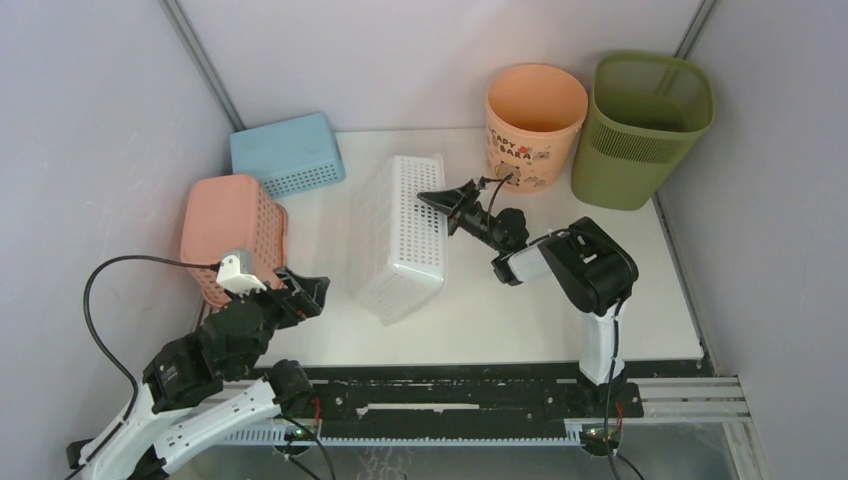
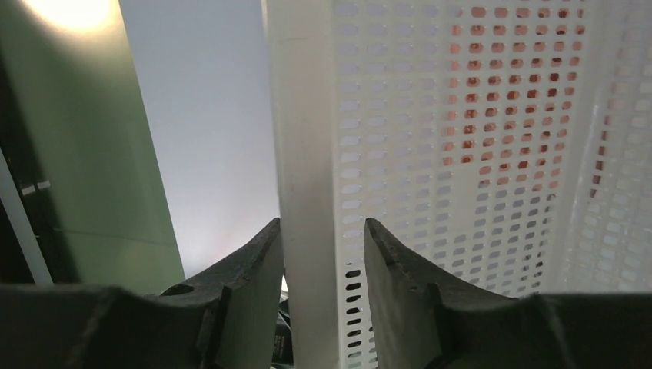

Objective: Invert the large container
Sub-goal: Turn the container upside down at the center of the board.

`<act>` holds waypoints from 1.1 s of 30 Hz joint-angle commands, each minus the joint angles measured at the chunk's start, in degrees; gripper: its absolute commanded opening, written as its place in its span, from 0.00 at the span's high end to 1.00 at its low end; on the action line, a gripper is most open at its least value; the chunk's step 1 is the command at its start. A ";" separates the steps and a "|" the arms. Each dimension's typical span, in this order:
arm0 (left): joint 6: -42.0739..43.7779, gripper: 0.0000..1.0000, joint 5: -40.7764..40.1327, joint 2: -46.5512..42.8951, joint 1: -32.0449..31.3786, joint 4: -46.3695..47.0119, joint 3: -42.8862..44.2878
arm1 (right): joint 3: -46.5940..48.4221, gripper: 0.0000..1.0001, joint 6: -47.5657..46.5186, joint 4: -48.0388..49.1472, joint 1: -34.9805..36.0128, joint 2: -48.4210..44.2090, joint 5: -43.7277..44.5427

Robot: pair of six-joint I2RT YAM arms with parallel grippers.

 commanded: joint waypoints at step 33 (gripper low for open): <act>1.05 0.00 0.23 1.89 0.25 3.88 1.45 | 5.53 0.32 -49.61 -71.84 -7.76 -9.95 1.64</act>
